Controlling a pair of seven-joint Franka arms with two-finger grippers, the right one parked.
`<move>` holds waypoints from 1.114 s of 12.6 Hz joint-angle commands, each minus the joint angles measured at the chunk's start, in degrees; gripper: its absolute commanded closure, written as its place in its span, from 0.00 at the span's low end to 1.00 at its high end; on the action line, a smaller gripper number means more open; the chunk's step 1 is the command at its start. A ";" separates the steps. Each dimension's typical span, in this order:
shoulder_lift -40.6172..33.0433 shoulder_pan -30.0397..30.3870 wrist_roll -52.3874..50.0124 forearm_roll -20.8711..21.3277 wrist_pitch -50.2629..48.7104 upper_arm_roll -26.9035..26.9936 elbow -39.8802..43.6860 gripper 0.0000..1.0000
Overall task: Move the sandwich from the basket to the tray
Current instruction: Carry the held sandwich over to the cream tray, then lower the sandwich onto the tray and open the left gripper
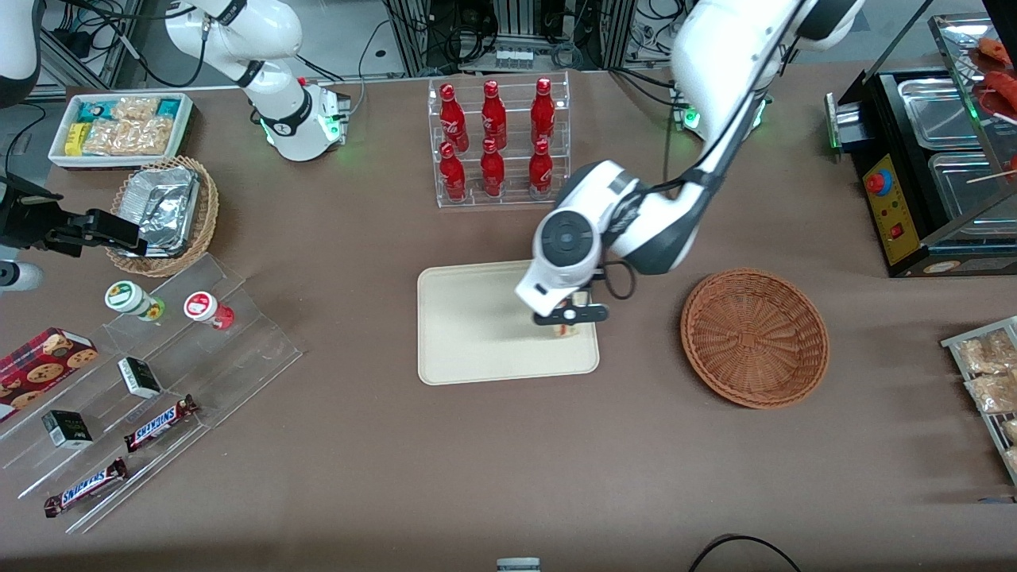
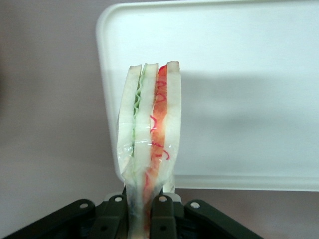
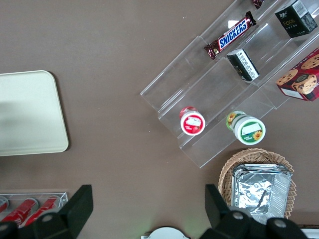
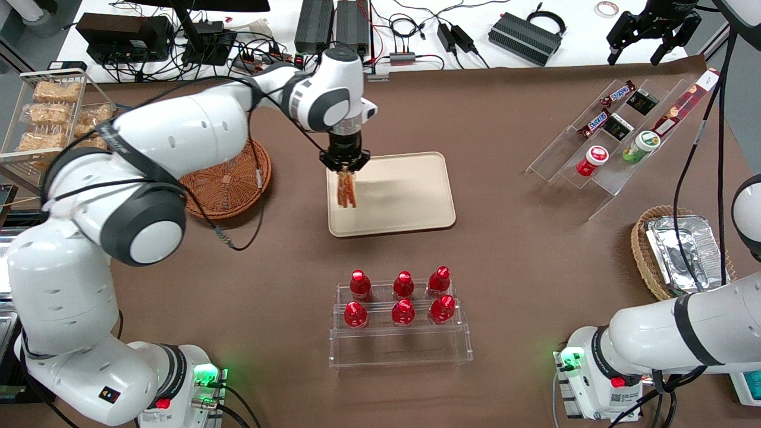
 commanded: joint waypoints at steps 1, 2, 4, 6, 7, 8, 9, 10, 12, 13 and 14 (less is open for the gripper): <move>8.38 -3.09 -4.44 -0.39 2.61 0.56 9.91 1.00; 9.27 -3.53 -4.71 -0.48 5.16 0.56 10.28 1.00; 10.85 -4.24 -4.80 -0.65 9.12 0.56 10.45 1.00; 12.35 -5.46 -5.59 -0.74 11.77 0.56 10.81 1.00; 12.79 -5.56 -5.68 -0.74 12.04 0.56 10.90 1.00; 12.88 -5.64 -5.85 -0.74 12.39 0.56 10.81 1.00; 13.05 -5.73 -5.85 -0.74 12.56 0.56 10.81 1.00; 13.32 -5.73 -5.85 -0.74 12.57 0.56 10.81 0.62; 13.23 -5.82 -5.85 -0.74 12.65 0.56 10.72 0.00; 12.88 -5.99 -5.85 -0.74 12.57 0.56 10.89 0.00; 12.36 -5.91 -5.77 -0.74 12.13 0.64 11.33 0.00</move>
